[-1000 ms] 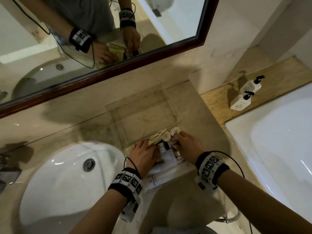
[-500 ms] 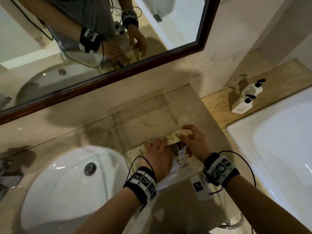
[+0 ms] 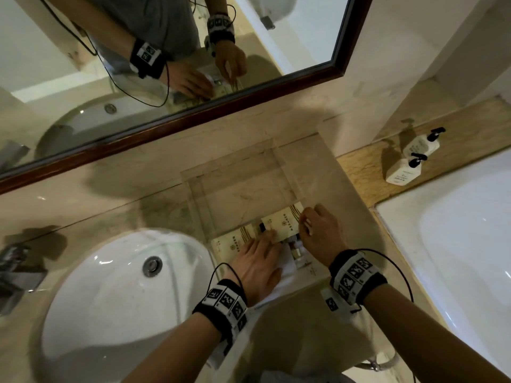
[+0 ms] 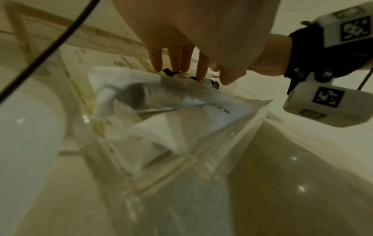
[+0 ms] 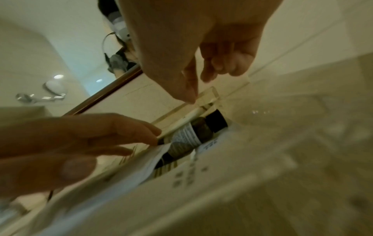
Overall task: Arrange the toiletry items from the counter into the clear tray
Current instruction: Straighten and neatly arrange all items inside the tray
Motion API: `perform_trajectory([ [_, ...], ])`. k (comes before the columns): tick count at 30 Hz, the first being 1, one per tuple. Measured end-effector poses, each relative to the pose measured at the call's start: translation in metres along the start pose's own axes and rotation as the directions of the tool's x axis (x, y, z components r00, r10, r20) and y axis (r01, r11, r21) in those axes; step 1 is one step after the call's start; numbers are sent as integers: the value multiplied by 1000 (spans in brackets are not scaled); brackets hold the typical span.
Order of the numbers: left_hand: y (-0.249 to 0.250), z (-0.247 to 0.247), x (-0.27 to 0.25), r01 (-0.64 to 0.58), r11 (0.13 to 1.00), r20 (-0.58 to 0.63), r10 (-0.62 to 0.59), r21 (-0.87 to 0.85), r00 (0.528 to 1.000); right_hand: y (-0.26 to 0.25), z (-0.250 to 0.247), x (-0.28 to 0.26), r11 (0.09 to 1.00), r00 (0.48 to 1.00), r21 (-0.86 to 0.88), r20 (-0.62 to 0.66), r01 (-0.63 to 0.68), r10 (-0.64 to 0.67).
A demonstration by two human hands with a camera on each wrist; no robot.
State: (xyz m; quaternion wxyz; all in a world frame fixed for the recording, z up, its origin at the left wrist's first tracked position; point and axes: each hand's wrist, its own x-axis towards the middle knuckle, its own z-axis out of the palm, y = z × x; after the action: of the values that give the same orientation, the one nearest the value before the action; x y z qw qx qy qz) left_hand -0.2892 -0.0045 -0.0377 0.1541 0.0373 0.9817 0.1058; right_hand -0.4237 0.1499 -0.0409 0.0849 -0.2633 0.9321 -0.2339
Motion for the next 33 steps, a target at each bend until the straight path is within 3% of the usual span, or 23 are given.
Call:
perform_trajectory([
  [3, 0, -5, -11, 53, 998, -80, -56, -33, 995, -5, 0, 3, 972, 978, -112, -13, 207, -210],
  [7, 11, 5, -50, 80, 996, -160, -87, -49, 983, -7, 11, -4, 957, 940, -73, 224, 280, -258],
  [13, 25, 40, -70, 138, 990, 51, -137, -2, 989, -5, 16, -25, 953, 877, -134, 441, 273, -189],
  [17, 37, 41, -59, 220, 975, 125, -216, -16, 968, -8, 16, -31, 925, 853, -231, 499, 302, -154],
  [20, 41, 35, -57, 284, 957, 131, -274, -64, 953, -16, 11, -36, 935, 885, -221, 438, 277, -158],
  [23, 33, 25, -63, 382, 915, 16, -383, -134, 924, -21, 3, -44, 974, 974, -102, 124, 204, -191],
  [24, 28, 24, -66, 403, 903, -8, -409, -151, 913, -23, 2, -48, 981, 979, -72, 114, 179, -170],
  [27, 19, 26, -72, 423, 888, 24, -426, -179, 904, -29, 7, -56, 989, 942, -105, 330, 102, -62],
  [28, 18, 24, -72, 419, 892, 17, -422, -169, 906, -31, 9, -58, 988, 935, -115, 350, 101, -55],
  [33, 16, 14, -70, 424, 900, -25, -429, -104, 903, -35, 14, -53, 999, 956, -47, 294, 6, 8],
])
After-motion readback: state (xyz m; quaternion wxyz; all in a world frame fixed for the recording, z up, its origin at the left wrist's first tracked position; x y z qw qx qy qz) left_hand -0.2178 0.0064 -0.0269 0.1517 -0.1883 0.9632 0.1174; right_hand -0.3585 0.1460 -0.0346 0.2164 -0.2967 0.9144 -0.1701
